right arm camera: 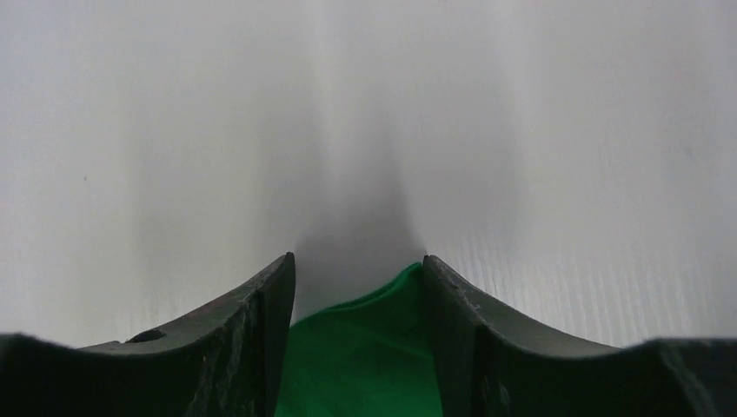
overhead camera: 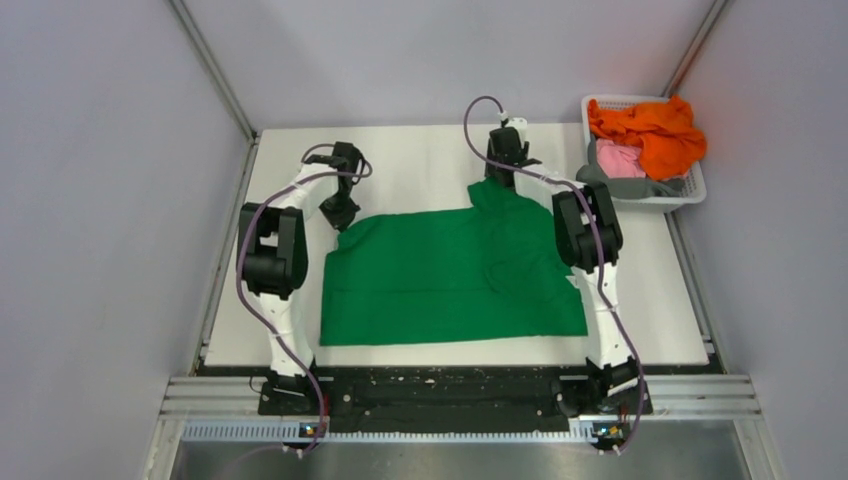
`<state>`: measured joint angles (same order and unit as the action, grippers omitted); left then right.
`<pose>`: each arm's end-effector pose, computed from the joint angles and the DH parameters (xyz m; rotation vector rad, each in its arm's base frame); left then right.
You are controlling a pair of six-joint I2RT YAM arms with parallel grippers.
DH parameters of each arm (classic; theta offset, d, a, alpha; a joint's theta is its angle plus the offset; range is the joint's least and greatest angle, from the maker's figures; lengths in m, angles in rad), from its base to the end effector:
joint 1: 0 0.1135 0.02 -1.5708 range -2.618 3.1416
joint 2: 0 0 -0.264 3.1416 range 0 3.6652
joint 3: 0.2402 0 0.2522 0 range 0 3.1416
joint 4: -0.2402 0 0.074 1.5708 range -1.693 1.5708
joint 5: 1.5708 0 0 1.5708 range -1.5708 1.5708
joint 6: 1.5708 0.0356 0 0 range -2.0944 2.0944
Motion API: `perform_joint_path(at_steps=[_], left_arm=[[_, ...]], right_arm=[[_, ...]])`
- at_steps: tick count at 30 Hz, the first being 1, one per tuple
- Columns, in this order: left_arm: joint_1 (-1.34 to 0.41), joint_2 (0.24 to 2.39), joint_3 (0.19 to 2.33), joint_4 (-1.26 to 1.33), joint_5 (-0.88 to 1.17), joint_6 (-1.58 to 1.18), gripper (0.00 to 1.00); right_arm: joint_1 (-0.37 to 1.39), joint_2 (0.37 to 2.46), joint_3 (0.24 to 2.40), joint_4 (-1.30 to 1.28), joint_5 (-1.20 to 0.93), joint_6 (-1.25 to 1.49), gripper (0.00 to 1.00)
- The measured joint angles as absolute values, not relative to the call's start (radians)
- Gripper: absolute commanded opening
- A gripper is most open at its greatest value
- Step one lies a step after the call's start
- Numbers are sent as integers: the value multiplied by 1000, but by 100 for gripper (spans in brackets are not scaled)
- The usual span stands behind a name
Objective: Fold and stack the t-shirts
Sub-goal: Grab the side of the flattened tshirt furthest away from the robot with both arms, then fold the other side of the tshirt into a rectangle
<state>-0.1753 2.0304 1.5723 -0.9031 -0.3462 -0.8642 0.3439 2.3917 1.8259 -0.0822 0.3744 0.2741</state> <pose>0.4016 -0.0589 0.1904 -0.9856 2.5963 0.2763 0.5105 0.1690 0.1481 0.1278 2.1642 -0.0631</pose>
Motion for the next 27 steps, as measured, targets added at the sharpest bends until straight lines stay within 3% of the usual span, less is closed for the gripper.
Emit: perform_joint_path(at_steps=[8, 16, 27], left_arm=[[-177, 1971, 1514, -902, -358, -865, 0], [-177, 1928, 1472, -891, -356, -860, 0], [-178, 1817, 1415, -873, -363, -823, 0]], right_arm=[[344, 2290, 1665, -58, 398, 300, 0], [345, 2194, 1549, -44, 368, 269, 0], [347, 1748, 1195, -46, 300, 228, 0]])
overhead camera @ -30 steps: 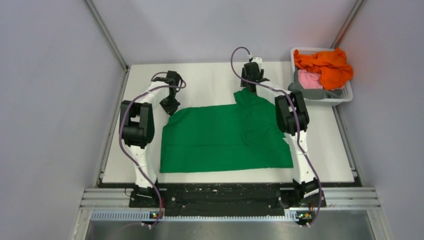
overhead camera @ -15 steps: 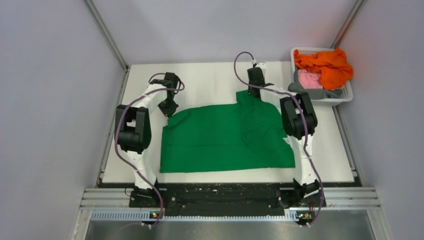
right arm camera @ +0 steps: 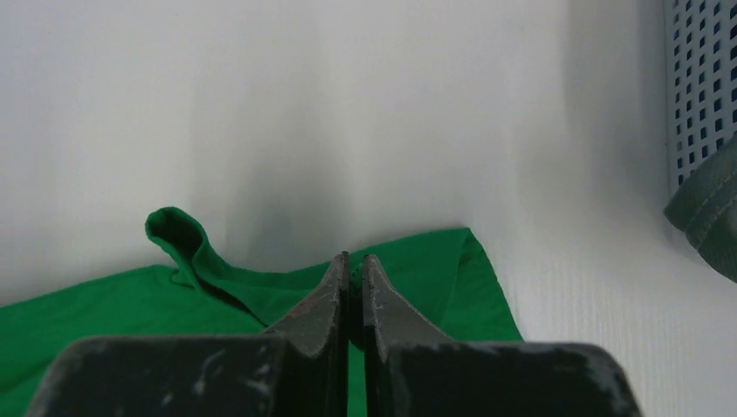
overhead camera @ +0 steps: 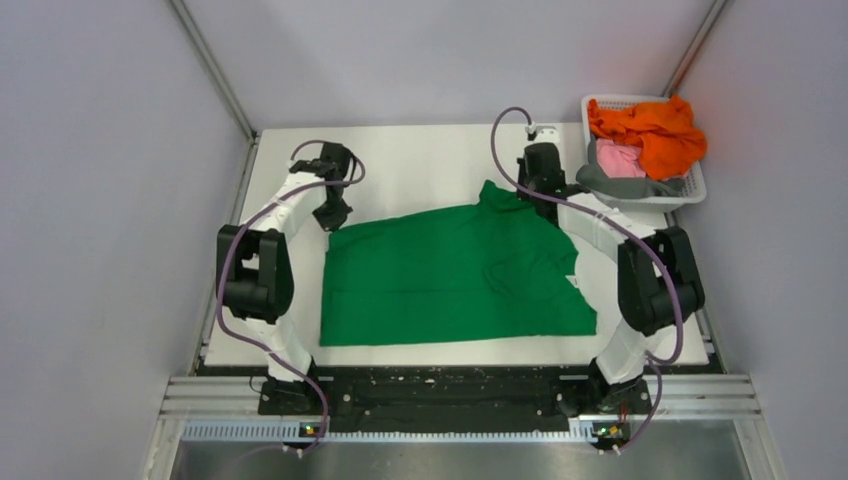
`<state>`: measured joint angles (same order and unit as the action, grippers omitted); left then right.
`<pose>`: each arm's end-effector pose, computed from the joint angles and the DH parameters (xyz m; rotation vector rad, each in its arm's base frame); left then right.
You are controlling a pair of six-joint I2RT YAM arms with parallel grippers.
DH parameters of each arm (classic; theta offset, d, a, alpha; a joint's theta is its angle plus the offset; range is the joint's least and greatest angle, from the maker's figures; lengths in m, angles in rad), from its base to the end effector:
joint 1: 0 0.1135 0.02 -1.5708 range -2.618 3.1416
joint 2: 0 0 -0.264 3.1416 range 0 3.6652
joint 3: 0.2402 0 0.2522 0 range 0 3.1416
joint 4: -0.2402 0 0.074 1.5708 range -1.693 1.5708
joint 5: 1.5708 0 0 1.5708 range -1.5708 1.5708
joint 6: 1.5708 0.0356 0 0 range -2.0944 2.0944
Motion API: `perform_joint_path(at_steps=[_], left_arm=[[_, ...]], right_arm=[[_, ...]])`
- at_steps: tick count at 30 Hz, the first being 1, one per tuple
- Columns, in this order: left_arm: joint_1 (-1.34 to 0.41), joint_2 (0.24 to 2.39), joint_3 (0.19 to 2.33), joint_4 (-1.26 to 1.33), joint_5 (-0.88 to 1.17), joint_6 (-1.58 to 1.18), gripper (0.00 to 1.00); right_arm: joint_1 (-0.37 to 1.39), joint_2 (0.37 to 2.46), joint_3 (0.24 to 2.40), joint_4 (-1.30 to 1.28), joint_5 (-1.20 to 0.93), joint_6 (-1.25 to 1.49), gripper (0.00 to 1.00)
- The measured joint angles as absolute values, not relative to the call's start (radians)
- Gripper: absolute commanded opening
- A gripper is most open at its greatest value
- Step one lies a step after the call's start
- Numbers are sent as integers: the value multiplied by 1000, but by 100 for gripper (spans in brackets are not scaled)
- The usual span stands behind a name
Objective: Fold and stack the t-shirts
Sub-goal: Fold the other side of the tshirt into a rectangle
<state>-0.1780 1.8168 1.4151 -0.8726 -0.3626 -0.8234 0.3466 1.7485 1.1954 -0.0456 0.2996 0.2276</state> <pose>0.3610 -0.0521 0.2264 -0.9265 2.5376 0.2407 0.3759 0.1246 0.2348 0.0430 2.1390 0.0103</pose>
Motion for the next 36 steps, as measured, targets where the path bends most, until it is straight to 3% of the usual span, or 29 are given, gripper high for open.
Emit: perform_joint_path(at_steps=[11, 36], left_arm=[[-183, 1810, 1490, -853, -398, -755, 0], [-244, 1458, 1003, -757, -402, -813, 0]], right_arm=[[348, 1594, 1076, -83, 240, 234, 0], [484, 1061, 743, -474, 306, 371, 0]])
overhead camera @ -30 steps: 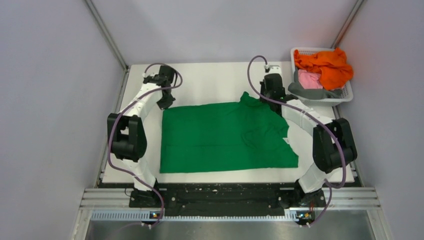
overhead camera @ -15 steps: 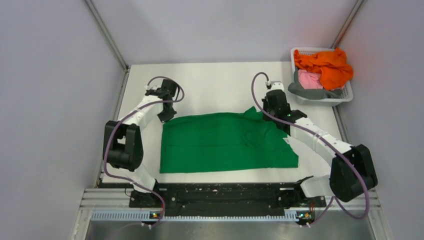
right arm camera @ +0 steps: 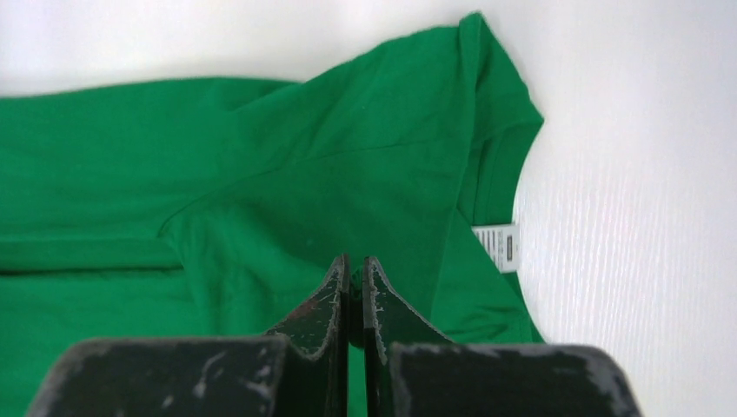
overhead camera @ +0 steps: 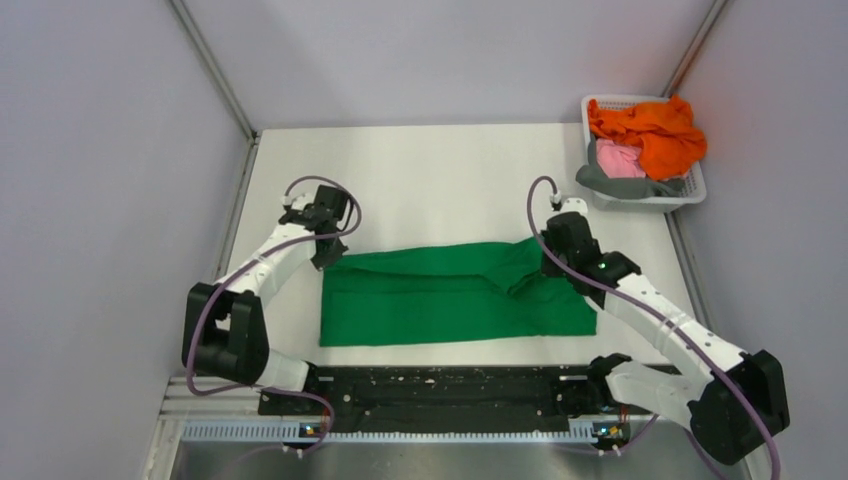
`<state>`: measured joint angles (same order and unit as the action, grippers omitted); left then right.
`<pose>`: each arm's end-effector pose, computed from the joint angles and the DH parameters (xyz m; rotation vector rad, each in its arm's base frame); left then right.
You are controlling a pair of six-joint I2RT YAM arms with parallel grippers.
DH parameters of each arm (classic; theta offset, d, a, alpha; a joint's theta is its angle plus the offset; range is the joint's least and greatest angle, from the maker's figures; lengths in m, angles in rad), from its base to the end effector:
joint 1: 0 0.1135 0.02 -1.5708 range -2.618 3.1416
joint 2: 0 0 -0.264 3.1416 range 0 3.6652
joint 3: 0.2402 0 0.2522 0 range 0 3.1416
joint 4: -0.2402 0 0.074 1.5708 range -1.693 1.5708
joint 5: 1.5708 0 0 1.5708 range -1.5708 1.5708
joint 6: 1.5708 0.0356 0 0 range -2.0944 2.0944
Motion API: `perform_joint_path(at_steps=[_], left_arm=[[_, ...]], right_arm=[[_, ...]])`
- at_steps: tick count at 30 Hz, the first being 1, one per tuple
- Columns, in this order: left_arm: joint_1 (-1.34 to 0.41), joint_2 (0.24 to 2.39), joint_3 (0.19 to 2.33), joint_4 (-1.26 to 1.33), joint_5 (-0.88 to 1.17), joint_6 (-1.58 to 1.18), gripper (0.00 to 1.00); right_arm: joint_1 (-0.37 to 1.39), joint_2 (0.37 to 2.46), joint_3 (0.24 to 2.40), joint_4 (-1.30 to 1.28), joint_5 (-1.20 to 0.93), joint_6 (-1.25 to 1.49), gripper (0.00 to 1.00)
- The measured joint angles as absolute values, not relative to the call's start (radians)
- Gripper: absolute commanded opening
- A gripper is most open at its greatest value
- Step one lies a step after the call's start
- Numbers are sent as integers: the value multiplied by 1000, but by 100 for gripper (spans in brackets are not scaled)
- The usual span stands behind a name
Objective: Fold and stack the t-shirts
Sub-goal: Fold the other side of the tshirt into a rectangle, then rotate the tshirt 90 degrees
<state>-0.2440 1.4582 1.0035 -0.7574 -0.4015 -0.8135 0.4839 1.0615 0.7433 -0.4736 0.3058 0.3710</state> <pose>0.2695 -0.0528 0.2222 -0.8304 2.4924 0.2212 0.1985 0.0922 0.2475 0.0156 2.3176 0.0692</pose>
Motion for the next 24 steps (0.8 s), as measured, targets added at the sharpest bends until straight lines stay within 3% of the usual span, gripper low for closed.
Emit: perform_joint_path(at_steps=[6, 8, 10, 13, 15, 18, 21, 24], left_arm=[[-244, 1418, 937, -731, -395, -825, 2], [-244, 1418, 918, -729, -389, -832, 20], [-244, 1418, 902, -728, -383, -842, 45], [-245, 1418, 882, -730, -382, -848, 68], [-245, 1418, 871, -738, -382, -857, 77], [-246, 1407, 869, -760, -382, -865, 88], [-251, 1366, 870, -774, -377, -862, 97], [-263, 1323, 883, -766, -342, -853, 99]], right_arm=[[485, 1028, 680, -514, 290, 390, 5], [485, 1028, 671, -526, 287, 398, 13], [487, 1028, 666, -541, 285, 415, 20], [488, 1026, 659, -573, 265, 446, 50], [489, 1012, 645, -585, 239, 466, 70], [489, 963, 622, -615, 203, 475, 86], [489, 926, 621, -621, 196, 478, 96], [489, 922, 622, -593, 189, 493, 99]])
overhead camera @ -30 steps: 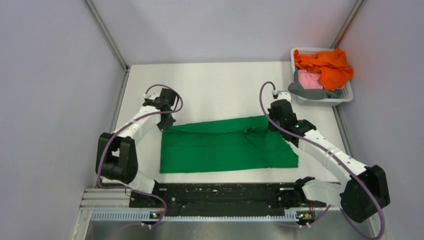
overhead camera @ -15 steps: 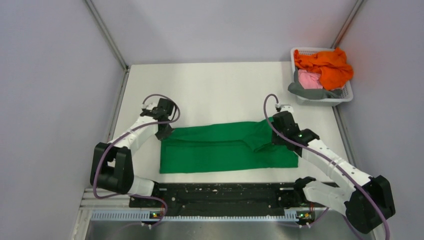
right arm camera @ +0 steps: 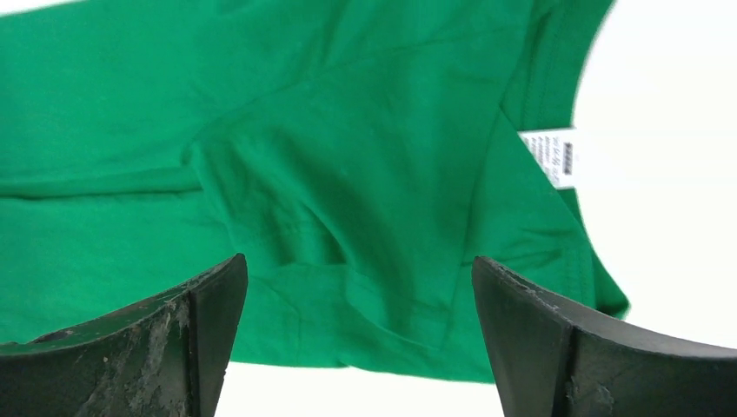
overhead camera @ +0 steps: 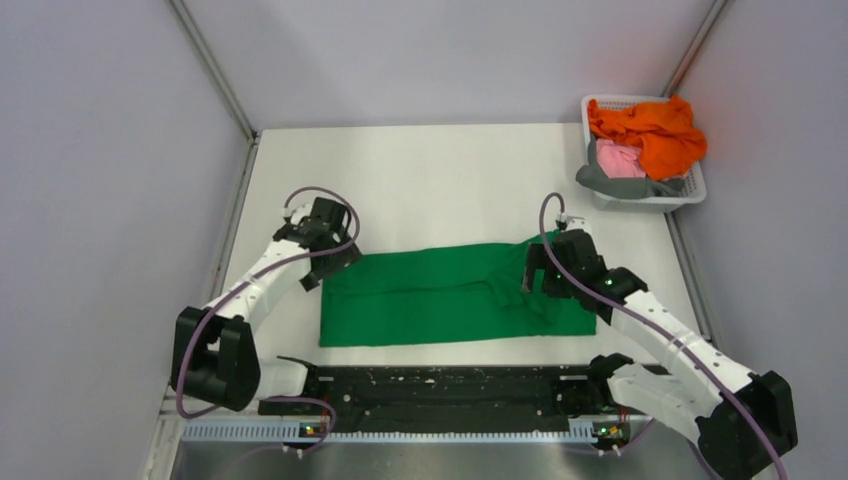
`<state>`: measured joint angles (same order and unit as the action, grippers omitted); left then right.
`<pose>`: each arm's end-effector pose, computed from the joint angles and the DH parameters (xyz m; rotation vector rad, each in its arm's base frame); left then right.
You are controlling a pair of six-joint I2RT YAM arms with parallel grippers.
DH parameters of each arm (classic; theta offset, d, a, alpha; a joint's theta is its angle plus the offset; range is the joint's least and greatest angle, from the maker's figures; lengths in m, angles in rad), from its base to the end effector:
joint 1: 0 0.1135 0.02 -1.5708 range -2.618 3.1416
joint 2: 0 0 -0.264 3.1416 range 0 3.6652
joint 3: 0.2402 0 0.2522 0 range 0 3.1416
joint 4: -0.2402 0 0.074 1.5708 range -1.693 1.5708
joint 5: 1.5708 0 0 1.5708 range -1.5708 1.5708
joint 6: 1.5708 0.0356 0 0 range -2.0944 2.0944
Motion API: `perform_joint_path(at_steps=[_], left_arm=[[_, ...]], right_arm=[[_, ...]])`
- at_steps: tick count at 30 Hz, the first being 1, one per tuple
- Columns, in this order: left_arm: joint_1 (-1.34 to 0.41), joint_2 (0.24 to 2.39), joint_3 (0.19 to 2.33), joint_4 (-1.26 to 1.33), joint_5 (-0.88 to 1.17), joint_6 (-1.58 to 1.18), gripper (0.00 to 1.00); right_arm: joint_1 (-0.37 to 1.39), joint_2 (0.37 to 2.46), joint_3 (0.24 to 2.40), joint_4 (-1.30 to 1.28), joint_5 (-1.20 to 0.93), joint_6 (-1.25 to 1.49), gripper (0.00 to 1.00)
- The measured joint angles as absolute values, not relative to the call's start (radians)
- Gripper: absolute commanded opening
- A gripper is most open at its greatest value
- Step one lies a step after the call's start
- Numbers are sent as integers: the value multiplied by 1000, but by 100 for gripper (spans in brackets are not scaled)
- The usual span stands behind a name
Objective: Fold and stack the t-shirts
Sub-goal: Rotate the tshirt 90 degrees
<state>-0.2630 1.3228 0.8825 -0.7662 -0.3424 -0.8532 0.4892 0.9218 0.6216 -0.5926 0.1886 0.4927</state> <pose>0.2355 -0.0510 0.2188 -0.8521 2.5128 0.1302 0.1625 0.0789 0.2238 0.0861 2.4510 0.2030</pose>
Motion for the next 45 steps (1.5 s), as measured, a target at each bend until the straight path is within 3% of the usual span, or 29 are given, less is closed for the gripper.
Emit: perform_joint_path(at_steps=[11, 19, 27, 33, 41, 45], left_arm=[[-322, 1449, 868, -607, -156, -802, 99], [-352, 1415, 744, -491, -138, -810, 99], [-493, 1324, 635, -364, -126, -940, 99], [-619, 1413, 725, -383, -1, -1082, 99], [-792, 1572, 870, -419, 121, -1159, 99], [-828, 1627, 923, -418, 142, -1157, 99]], right_arm=[[471, 1196, 543, -320, 102, 645, 99], [376, 1440, 657, -47, 63, 670, 99], [364, 1916, 1145, 75, -19, 513, 98], [363, 2234, 1595, 29, -150, 373, 98], [370, 2521, 2034, -9, -341, 311, 99], [385, 2585, 2137, -25, -366, 305, 99]])
